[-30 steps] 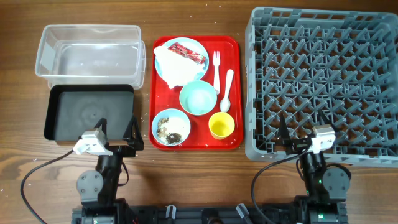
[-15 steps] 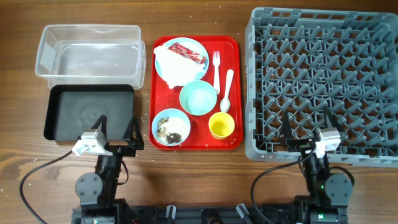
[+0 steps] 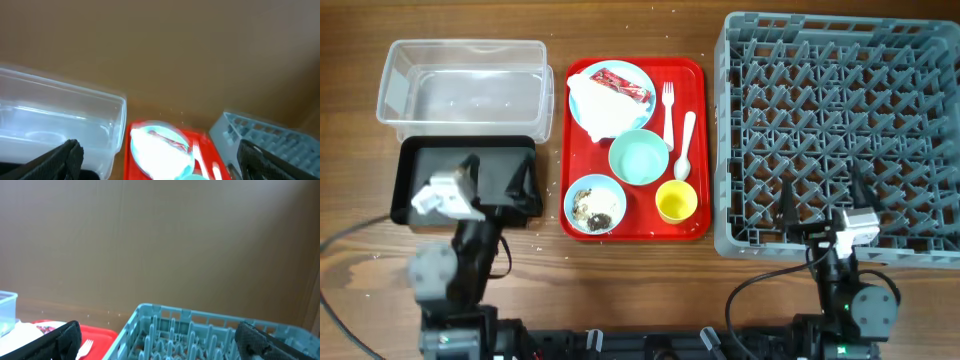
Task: Sort waste into correct bins and load items into the dishwasher rack
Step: 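Reach the left gripper to the napkin and red wrapper on the plate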
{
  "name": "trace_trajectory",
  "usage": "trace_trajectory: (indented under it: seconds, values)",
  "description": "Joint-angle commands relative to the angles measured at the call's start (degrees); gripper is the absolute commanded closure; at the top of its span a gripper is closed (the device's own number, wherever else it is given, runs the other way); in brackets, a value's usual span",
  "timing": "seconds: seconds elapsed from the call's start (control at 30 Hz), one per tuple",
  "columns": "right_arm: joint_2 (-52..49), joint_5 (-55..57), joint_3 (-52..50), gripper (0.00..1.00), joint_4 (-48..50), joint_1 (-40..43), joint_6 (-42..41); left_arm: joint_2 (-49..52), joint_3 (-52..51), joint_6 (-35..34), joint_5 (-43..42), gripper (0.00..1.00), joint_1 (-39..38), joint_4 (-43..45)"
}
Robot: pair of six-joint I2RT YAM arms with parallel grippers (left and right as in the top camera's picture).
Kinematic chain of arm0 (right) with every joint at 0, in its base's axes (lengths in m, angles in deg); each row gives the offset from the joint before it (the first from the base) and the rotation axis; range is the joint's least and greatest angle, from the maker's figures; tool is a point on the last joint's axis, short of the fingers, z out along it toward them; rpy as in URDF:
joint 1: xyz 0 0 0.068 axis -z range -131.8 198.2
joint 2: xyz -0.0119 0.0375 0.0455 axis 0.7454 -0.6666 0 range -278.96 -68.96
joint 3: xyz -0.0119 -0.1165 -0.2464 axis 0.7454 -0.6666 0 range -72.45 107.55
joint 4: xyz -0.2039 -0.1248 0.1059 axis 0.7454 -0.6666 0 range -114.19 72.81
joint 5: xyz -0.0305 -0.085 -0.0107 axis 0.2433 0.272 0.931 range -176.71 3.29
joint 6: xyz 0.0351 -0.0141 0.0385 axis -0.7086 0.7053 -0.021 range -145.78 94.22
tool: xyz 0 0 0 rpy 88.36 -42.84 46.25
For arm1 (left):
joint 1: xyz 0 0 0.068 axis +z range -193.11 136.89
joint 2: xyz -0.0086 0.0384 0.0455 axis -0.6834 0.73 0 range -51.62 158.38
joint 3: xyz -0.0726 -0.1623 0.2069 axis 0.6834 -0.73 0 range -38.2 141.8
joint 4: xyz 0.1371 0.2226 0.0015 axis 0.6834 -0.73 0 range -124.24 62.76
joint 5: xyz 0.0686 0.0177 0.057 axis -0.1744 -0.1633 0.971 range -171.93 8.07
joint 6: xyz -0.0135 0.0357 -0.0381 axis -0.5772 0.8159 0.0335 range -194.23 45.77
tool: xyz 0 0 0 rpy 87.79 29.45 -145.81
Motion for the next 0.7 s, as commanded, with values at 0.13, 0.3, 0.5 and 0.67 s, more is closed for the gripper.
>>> trace_trajectory:
  seconds: [0.13,0.3,0.5,0.67]
  values:
    - [-19.9,-3.2,19.2,0.00,-7.9,0.2,0.7,32.4,37.5,4.3,-4.7,0.00,-1.8,-22.6]
    - [-39.8,-3.4,39.8,0.00,-25.9,0.2,0.5,57.2,65.5,4.5,0.3,0.00,-8.5,-40.3]
    - [-57.2,-6.4,56.9,0.00,-45.2,0.2,0.4,79.4,85.3,7.0,-0.5,0.00,-15.4,-52.2]
    - [-64.0,-11.1,56.8,0.00,-47.7,0.2,-6.9,85.7,85.2,6.6,-2.3,0.00,-19.8,-48.9]
